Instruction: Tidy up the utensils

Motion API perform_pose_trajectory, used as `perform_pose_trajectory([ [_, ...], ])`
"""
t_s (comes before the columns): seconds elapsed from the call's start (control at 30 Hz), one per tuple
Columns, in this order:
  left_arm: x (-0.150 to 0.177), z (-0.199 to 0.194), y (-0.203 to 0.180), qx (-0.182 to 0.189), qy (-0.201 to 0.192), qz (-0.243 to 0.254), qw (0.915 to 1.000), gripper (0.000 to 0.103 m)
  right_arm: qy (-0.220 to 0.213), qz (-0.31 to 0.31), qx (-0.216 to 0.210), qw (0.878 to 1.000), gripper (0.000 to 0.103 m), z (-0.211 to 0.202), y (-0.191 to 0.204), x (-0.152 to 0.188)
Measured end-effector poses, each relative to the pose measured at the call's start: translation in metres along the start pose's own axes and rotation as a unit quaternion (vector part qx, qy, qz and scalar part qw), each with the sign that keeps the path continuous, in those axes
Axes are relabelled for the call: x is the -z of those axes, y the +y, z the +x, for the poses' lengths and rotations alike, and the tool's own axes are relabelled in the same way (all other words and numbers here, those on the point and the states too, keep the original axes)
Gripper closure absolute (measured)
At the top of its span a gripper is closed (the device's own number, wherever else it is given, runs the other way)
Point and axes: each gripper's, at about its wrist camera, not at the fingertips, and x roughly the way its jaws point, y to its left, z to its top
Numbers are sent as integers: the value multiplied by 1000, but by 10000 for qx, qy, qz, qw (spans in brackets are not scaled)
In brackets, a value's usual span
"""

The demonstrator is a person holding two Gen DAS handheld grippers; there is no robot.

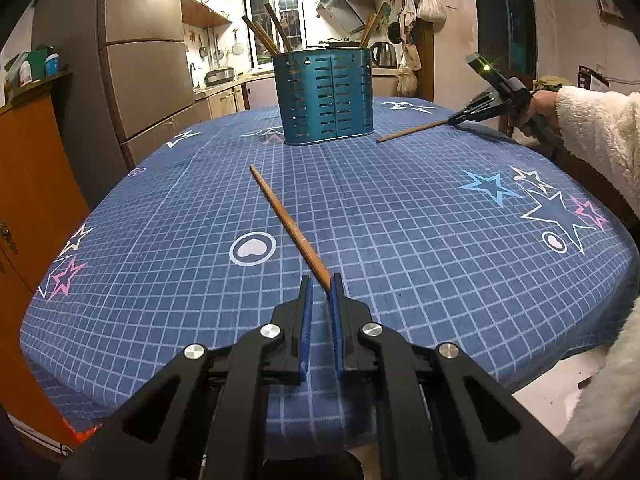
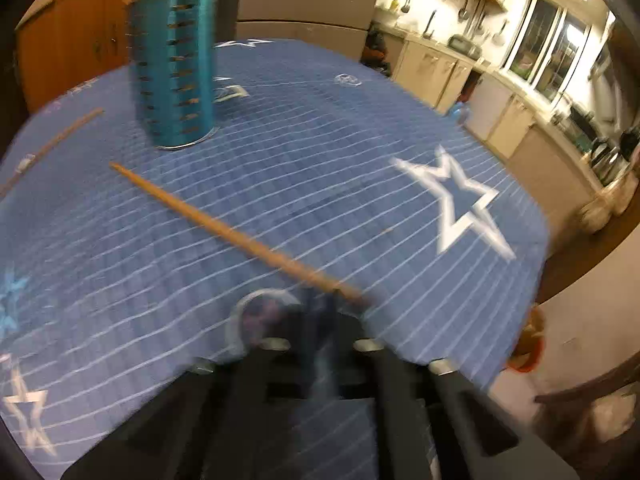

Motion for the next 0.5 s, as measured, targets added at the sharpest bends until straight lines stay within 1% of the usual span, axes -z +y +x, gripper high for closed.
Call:
perform_pose_trajectory([
  [0.03, 1, -2, 0, -4, -14, 1, 10000, 95, 29, -28, 47, 10000, 100, -3, 5, 3],
  [0.13, 2, -8, 0, -31, -108, 34, 9999, 94, 146, -164, -84, 9997, 101, -16, 26, 12],
  [0.17, 2, -10, 1, -30, -133, 41, 9999, 91, 112, -280, 39, 9995, 101, -21, 31, 13],
  [0.2, 4, -11, 1, -29, -154, 50, 9999, 89, 7, -374, 324, 9988, 99, -24, 32, 11],
  [0.23, 5, -11, 1, -30, -157, 52, 9999, 85, -132, -348, 700, 9969, 93, -28, 29, 9],
  [0.27, 5, -11, 1, -25, -151, 50, 9999, 83, -230, -142, 1025, 9944, 91, -27, 22, 6],
  [0.3, 5, -11, 2, -20, -156, 45, 9999, 82, -388, 162, 1130, 9927, 91, -27, 13, 3],
  [0.33, 5, -12, 2, -24, -176, 42, 9998, 80, -452, 348, 1177, 9914, 91, -25, 7, 0],
  [0.37, 5, -12, 3, -50, -192, 46, 9998, 76, -473, 664, 1188, 9896, 91, -18, -2, -4],
  [0.43, 4, -13, 5, -98, -208, 43, 9997, 71, -233, 962, 1113, 9888, 91, 2, -13, -9],
  [0.5, 2, -13, 8, -165, -225, 7, 9996, 70, -8, 1010, 1140, 9883, 91, 18, -18, -17],
])
